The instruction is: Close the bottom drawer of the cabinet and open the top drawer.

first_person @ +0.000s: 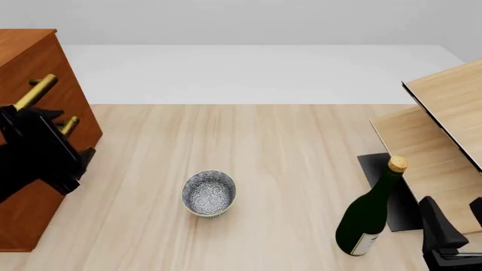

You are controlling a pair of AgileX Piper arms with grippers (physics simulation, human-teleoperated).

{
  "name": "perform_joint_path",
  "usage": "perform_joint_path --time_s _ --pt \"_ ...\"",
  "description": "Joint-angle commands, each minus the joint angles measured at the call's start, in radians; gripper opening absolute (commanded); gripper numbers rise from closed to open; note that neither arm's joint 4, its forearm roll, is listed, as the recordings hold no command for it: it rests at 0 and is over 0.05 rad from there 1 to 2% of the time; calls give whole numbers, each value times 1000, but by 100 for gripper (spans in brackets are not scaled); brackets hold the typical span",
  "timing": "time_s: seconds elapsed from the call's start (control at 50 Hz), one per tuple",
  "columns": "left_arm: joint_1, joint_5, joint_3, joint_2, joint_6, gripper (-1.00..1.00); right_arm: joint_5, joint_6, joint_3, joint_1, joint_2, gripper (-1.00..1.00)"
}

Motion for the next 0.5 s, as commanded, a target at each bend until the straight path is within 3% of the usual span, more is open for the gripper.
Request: perform_joint_path --time_s 0.02,0.36,0.4,0.5 --pt "43 -27 -26 2 70 100 1 2 0 -2 0 100" --pt "123 -64 -57 9 138 100 0 5 1 0 0 100" --pt "125 -24 -80 18 102 100 0 5 0 0 1 100" --pt "145 -39 -75 13 127 100 0 6 0 1 1 100"
